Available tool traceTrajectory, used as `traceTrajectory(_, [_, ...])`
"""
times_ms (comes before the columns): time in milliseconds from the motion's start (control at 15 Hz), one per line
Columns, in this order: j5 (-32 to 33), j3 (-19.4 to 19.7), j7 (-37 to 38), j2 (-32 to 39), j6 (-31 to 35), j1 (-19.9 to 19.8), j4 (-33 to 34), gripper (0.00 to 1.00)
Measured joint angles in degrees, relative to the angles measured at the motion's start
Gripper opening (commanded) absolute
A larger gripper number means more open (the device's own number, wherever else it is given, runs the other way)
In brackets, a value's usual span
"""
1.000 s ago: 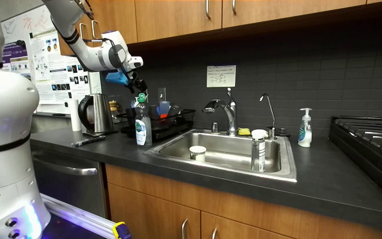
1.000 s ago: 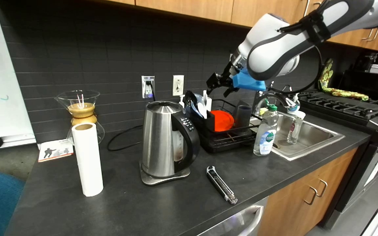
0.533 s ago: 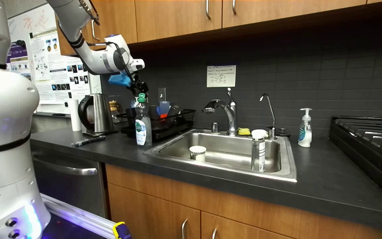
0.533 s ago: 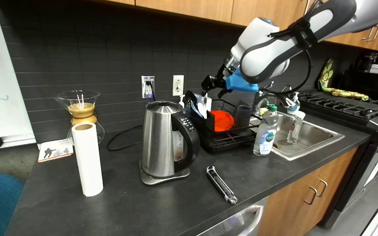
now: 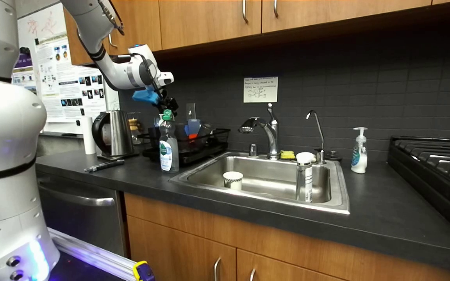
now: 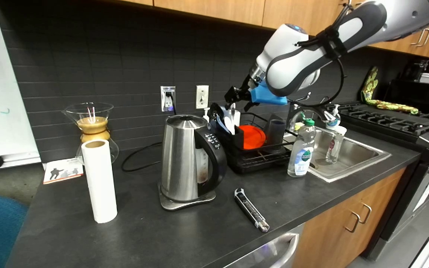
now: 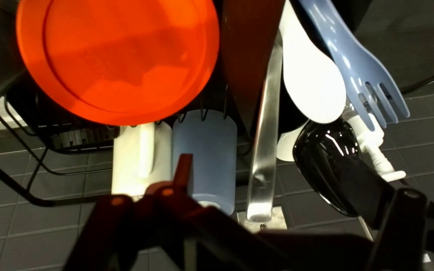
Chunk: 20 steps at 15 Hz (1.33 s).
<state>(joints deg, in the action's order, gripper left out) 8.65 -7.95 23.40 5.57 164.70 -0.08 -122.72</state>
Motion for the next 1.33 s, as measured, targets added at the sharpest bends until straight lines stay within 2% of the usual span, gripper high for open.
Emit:
traceTrajectory(67, [0.0, 0.1, 0.0, 0.42, -0.01, -0.01, 0.48, 0.88])
traceTrajectory(400, [0.0, 0.64, 0.0, 1.78, -0.08, -0.01, 1.92, 0.83])
traceTrajectory(533, [0.0, 0.82, 0.0, 1.96, -0.11, -0.01, 2.19, 0.73])
traceTrajectory(733, [0.0, 0.93, 0.0, 2.01, -0.14, -0.02, 2.34, 0.47])
traceTrajectory(800, [0.0, 0.93, 0.0, 2.03, -0.17, -0.02, 2.4, 0.36])
traceTrajectory(933, [0.0, 0.93, -0.01, 2.09, -0.25, -0.01, 2.52, 0.29])
traceTrajectory(1000, [0.0, 0.92, -0.02, 2.15, -0.26, 0.01, 2.6, 0.26])
traceTrajectory(1333, [0.0, 0.8, -0.02, 2.31, -0.27, 0.33, 2.95, 0.22])
